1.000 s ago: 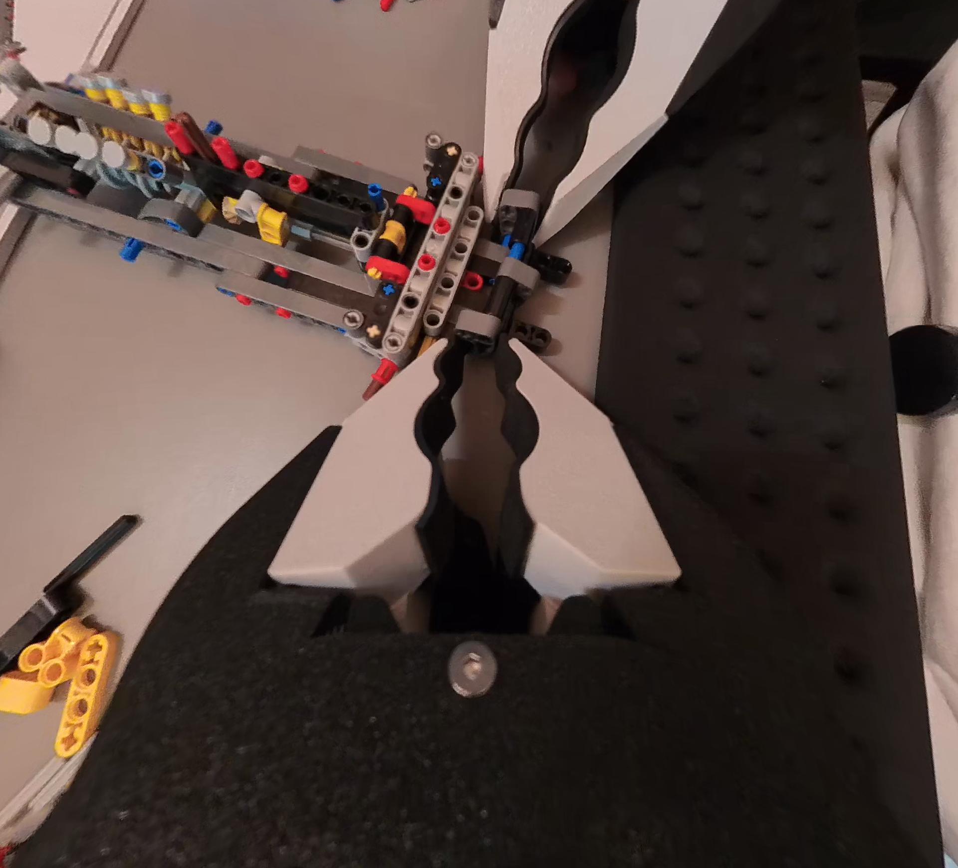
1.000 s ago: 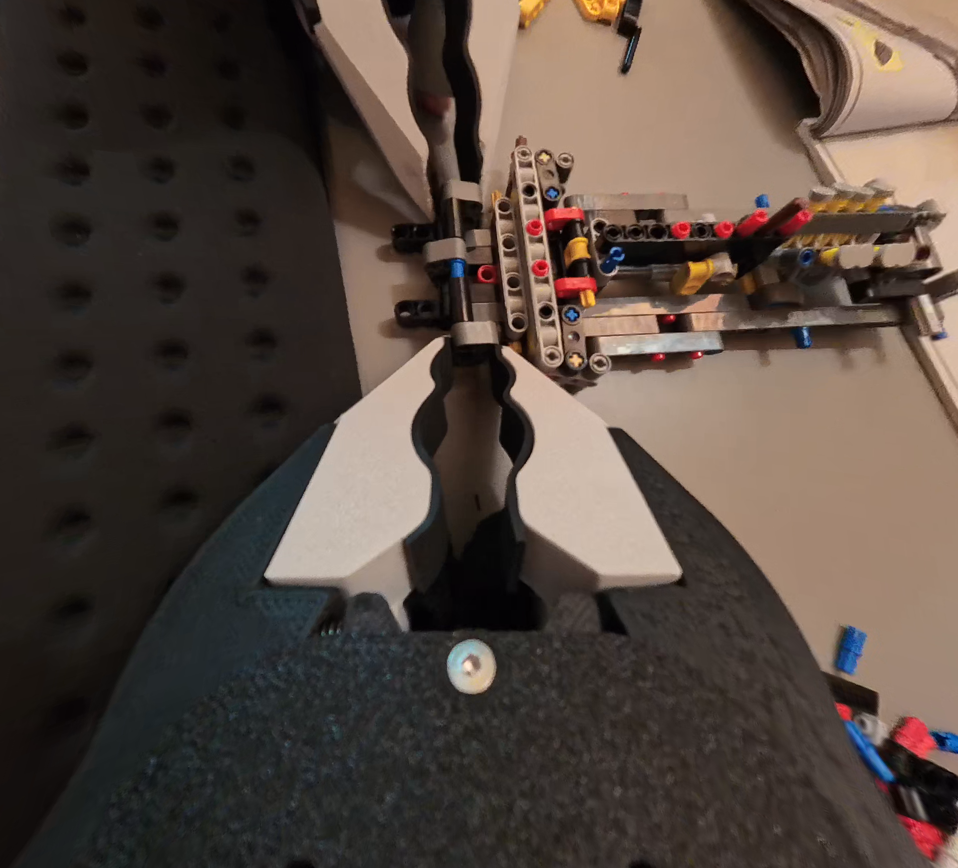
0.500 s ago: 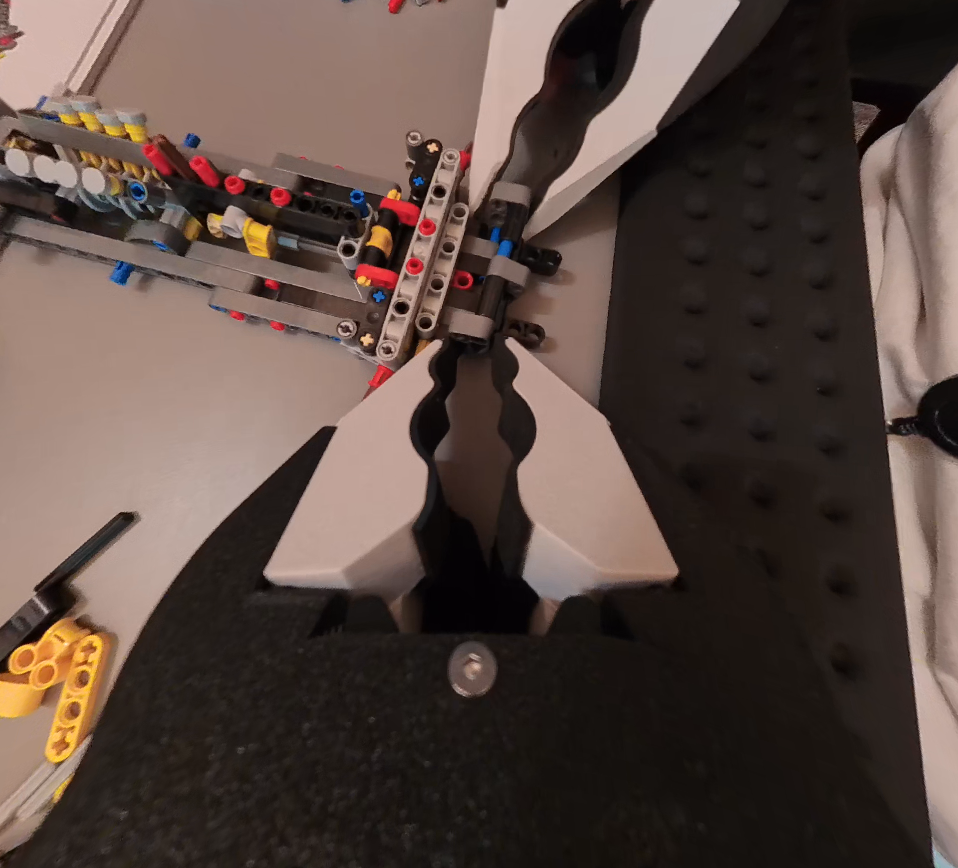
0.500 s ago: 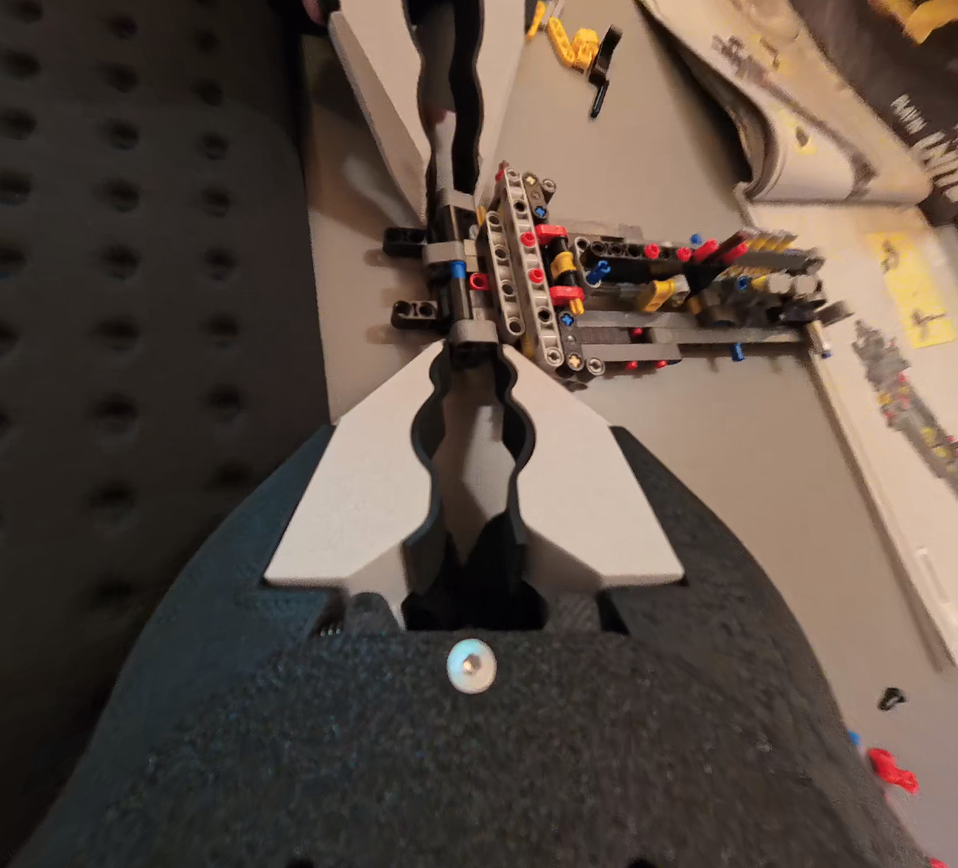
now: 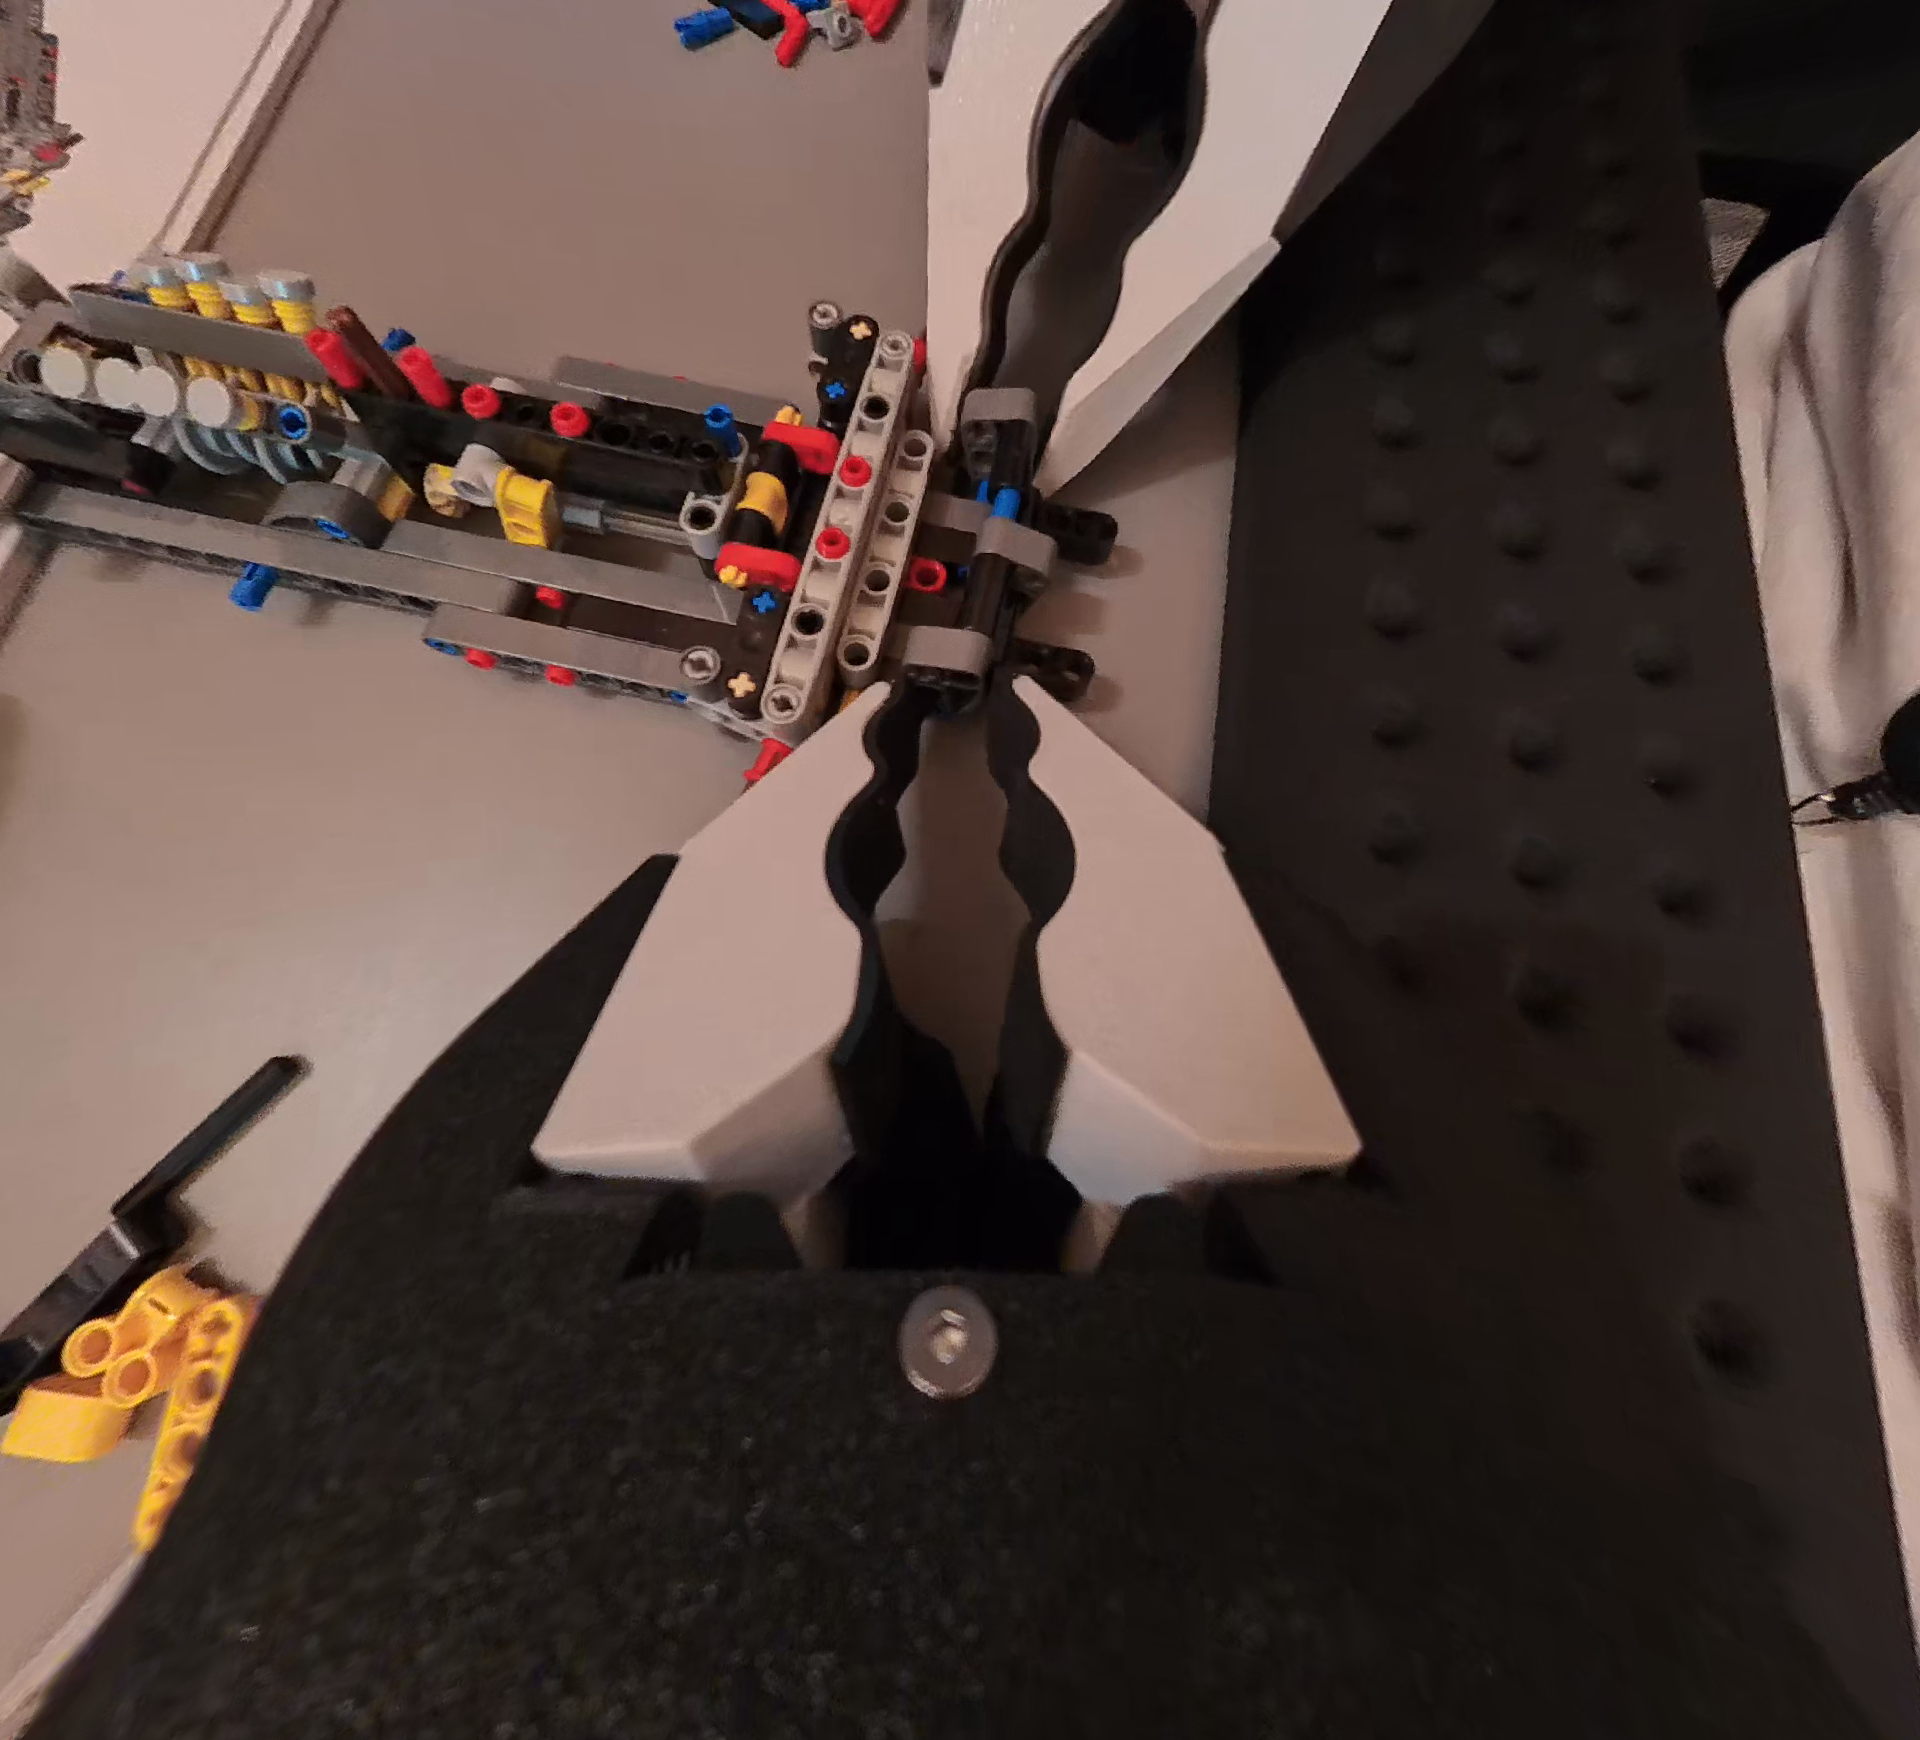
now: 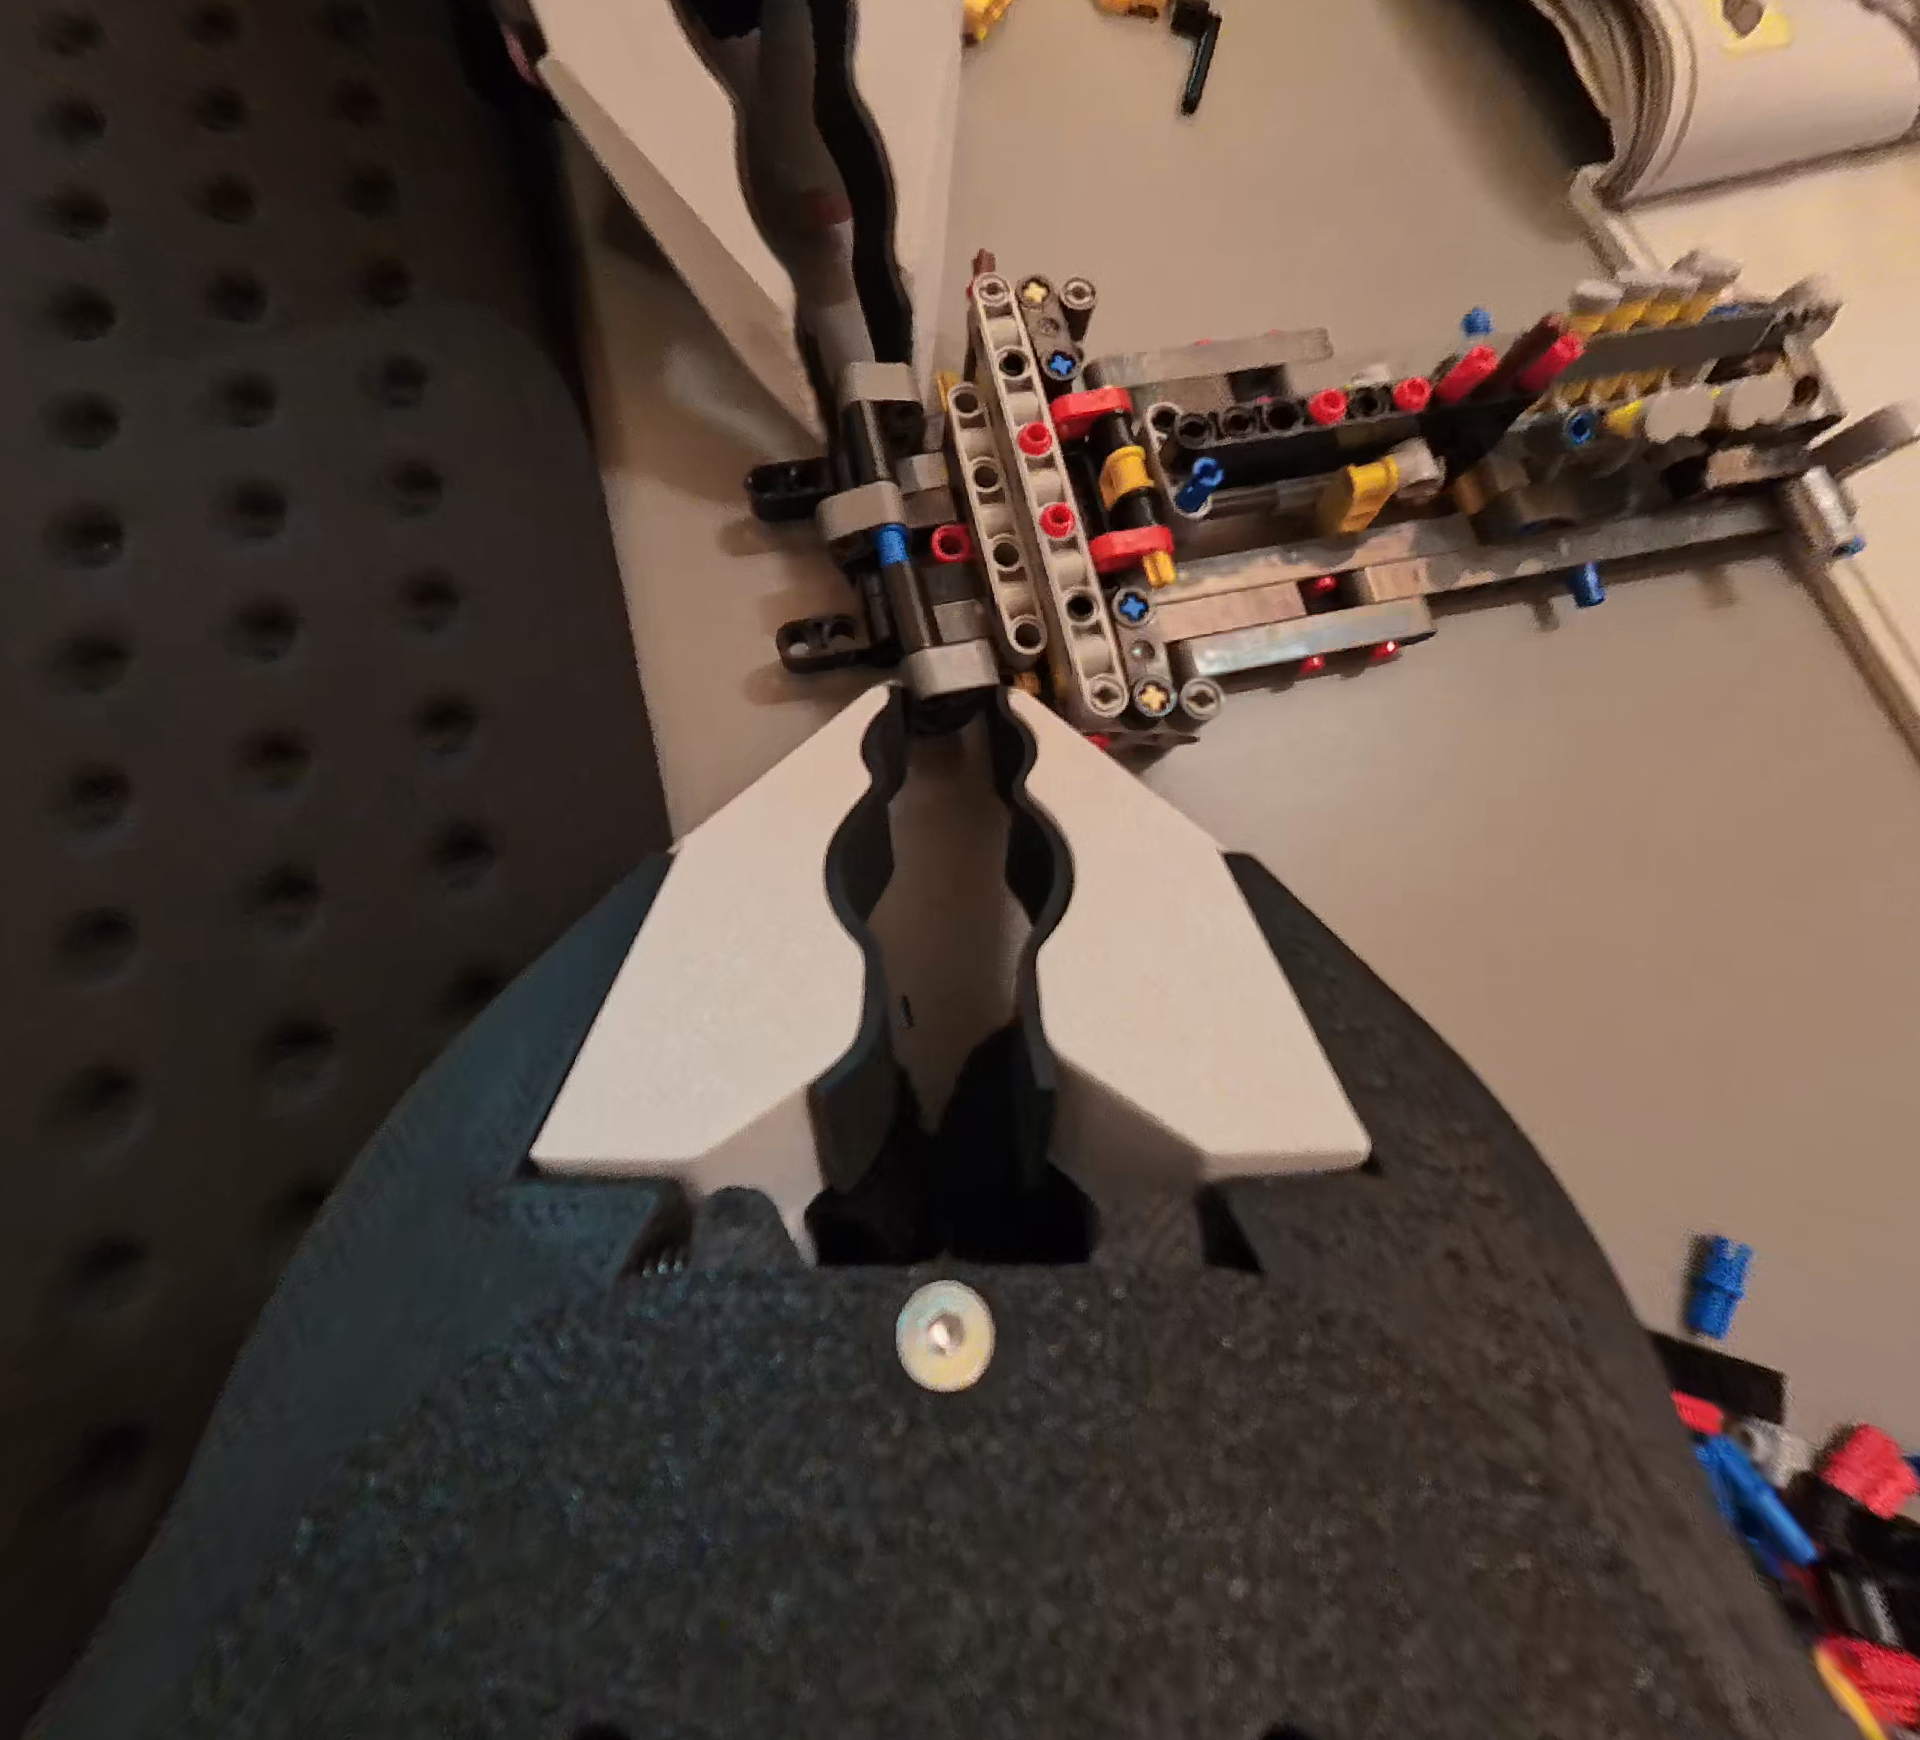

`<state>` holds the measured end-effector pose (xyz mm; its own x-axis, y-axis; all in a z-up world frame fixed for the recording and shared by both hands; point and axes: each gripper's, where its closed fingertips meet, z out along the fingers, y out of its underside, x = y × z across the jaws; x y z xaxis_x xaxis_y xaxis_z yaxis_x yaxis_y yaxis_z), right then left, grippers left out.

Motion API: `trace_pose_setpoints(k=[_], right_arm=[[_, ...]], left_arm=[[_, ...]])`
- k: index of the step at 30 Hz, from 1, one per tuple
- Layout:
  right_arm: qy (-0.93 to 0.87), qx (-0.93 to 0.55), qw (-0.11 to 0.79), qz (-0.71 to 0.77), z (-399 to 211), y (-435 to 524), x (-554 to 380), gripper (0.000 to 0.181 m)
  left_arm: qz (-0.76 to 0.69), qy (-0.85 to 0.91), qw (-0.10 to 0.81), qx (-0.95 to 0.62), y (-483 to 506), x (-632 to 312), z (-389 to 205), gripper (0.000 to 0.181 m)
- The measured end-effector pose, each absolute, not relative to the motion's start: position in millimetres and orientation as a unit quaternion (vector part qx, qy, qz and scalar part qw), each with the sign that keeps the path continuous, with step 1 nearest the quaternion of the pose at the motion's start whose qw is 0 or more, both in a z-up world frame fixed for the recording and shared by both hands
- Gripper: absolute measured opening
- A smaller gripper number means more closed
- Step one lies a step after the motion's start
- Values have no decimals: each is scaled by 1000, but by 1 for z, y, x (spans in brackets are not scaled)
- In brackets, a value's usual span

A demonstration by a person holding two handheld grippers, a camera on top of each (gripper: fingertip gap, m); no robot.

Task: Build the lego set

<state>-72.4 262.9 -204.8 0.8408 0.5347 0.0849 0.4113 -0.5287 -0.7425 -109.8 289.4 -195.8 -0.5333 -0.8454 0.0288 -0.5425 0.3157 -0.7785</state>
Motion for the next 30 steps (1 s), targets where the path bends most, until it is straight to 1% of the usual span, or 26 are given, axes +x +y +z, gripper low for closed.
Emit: trace_pose_setpoints(k=[3, 6, 15, 24, 26, 27, 28, 30], right_arm=[[-244, -884, 381, 118, -206, 261, -74, 14], [-281, -872, 390, 91, -206, 259, -75, 13], [-267, -875, 387, 118, -205, 257, -75, 14], [-274, -865, 398, 131, -199, 255, -77, 23], [-272, -862, 408, 130, -196, 255, -76, 22], [-274, -861, 408, 131, -197, 254, -76, 18], [-280, -862, 402, 131, -200, 252, -76, 8], [-293, -858, 407, 111, -201, 252, -75, 7]], left_arm=[[-372, 793, 204, -437, 289, -109, -199, 11], [-368, 795, 208, -434, 289, -109, -199, 11], [-384, 782, 194, -451, 288, -109, -197, 11], [-384, 785, 181, -451, 286, -110, -200, 11], [-385, 785, 180, -451, 286, -110, -200, 11], [-385, 785, 179, -452, 285, -110, -200, 11], [-386, 785, 178, -452, 285, -110, -200, 11], [-386, 784, 177, -452, 285, -110, -200, 11]])
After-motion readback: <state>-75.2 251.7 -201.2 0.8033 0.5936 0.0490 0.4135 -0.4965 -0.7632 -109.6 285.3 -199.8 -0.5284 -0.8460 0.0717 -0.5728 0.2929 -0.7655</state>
